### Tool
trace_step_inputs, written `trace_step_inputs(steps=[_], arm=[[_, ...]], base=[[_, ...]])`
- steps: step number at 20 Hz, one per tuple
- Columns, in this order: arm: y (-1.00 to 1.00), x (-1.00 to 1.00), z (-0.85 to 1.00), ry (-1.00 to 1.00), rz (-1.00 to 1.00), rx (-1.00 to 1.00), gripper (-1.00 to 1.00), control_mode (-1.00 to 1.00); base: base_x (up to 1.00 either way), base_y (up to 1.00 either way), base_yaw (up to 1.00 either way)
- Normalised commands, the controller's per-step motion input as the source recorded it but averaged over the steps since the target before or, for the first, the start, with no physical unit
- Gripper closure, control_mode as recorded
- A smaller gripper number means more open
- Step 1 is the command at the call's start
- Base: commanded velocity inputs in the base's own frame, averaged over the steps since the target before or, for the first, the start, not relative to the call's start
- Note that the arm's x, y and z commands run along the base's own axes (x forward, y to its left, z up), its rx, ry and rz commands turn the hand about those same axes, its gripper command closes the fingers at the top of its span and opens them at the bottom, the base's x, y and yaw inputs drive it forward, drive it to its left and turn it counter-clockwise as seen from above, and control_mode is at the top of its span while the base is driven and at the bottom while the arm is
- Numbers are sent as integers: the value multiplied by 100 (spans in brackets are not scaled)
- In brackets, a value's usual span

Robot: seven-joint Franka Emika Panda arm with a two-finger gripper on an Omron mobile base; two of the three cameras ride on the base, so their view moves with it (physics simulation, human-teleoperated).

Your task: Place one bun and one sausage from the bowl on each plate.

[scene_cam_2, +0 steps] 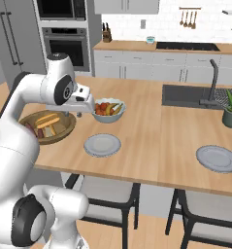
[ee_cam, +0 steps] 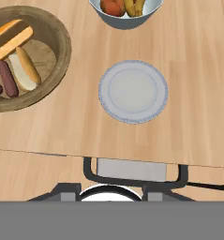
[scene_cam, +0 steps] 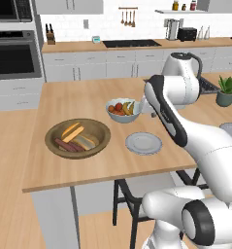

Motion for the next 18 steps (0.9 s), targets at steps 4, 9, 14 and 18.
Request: trace_step_inputs(steps=[4,9,14,18], arm=[[12,-8,-6,0,0,0,-100,-100],[69,29,-4,-1,-3,0,-100,-100],[90,22,-12,-7,-20,2,-100,-100],[74,0,-1,-14,-31,8,-100,-100]], base=[[0,0,0],[0,0,0],[0,0,0],[0,0,0]])
